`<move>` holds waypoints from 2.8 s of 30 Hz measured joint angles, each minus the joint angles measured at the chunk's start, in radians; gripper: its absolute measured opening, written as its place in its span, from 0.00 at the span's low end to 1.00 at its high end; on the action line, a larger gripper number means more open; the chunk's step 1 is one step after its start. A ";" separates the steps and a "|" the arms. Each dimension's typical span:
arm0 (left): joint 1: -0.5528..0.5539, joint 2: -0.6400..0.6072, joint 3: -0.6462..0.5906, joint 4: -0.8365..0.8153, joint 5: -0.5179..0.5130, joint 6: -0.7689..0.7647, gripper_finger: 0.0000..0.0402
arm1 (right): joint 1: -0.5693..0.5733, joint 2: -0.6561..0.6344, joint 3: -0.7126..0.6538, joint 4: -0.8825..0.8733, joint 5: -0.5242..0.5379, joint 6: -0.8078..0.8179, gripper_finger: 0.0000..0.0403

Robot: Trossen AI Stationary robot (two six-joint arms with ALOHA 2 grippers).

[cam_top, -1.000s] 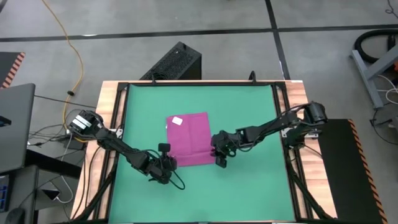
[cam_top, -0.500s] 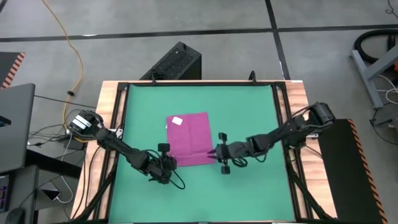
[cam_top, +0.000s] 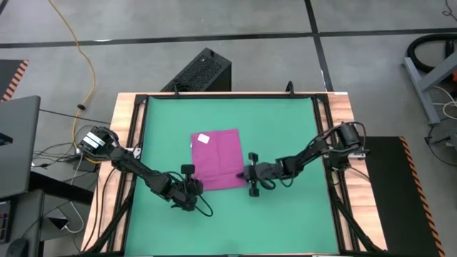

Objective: Roll towel
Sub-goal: Roll the violet towel

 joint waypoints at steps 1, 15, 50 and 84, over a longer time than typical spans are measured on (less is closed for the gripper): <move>-0.001 0.000 0.000 0.000 0.000 0.003 0.00 | -0.007 0.010 0.000 0.000 -0.008 0.006 0.04; -0.128 -0.085 0.128 -0.007 -0.345 0.150 0.00 | -0.021 0.028 0.002 -0.005 -0.043 0.059 0.03; -0.095 -0.077 -0.256 0.492 -0.223 -0.065 0.00 | -0.020 0.012 0.001 -0.015 -0.047 0.055 0.07; -0.061 -0.077 -0.255 0.398 -0.126 -0.150 0.00 | 0.062 0.064 0.024 0.047 0.053 -0.376 0.67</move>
